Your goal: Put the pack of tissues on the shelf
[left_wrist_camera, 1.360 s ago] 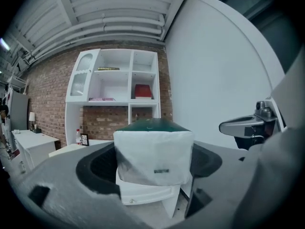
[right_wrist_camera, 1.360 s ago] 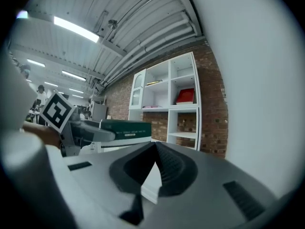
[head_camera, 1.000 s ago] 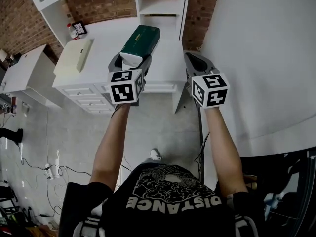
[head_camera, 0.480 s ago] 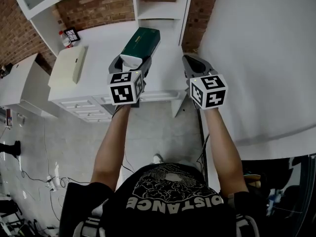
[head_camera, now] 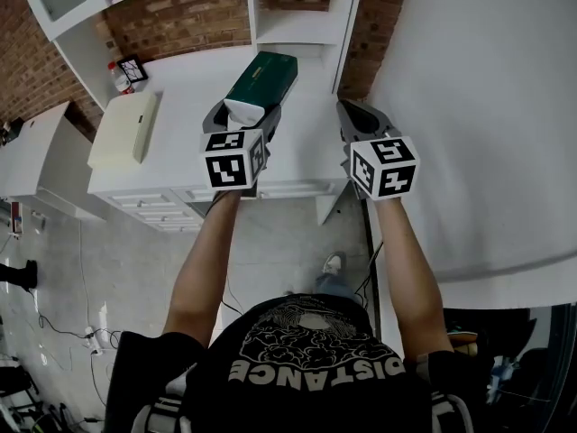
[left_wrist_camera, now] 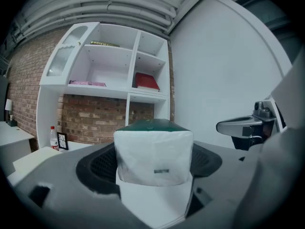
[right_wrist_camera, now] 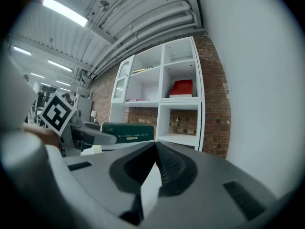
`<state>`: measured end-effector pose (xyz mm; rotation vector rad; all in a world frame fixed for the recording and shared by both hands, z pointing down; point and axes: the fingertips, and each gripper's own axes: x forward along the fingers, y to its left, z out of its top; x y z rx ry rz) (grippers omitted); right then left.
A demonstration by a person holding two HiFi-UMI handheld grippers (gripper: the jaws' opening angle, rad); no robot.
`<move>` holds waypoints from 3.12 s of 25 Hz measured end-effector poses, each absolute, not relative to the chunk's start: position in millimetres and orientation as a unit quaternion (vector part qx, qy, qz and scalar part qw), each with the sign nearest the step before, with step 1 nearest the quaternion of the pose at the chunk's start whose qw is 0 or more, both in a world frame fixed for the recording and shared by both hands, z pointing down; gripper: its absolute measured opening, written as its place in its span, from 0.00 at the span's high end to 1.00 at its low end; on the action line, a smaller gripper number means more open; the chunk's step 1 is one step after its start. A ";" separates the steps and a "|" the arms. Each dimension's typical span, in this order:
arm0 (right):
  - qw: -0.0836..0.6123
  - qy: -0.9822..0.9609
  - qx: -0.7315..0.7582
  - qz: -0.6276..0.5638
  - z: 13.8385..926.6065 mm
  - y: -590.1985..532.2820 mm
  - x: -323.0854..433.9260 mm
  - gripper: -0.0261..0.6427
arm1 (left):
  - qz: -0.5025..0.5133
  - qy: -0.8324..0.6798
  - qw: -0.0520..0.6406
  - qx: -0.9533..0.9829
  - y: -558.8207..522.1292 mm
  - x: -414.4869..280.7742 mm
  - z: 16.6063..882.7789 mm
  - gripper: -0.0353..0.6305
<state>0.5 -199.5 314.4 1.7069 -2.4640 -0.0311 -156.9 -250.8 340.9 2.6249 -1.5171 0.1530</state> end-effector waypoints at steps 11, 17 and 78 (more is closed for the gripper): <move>0.054 -0.832 0.551 -0.015 322.7 -271.4 39.2 0.95 | 0.052 -0.514 0.041 0.855 -318.4 -114.5 344.6 0.31; 0.052 -0.848 0.527 -0.012 325.3 -339.2 70.8 0.95 | 0.052 -0.534 0.037 0.843 -380.6 -84.0 341.1 0.31; 0.072 -0.879 0.472 -0.011 330.0 -502.5 65.8 0.96 | 0.094 -0.506 0.054 0.855 -614.0 -0.8 366.8 0.28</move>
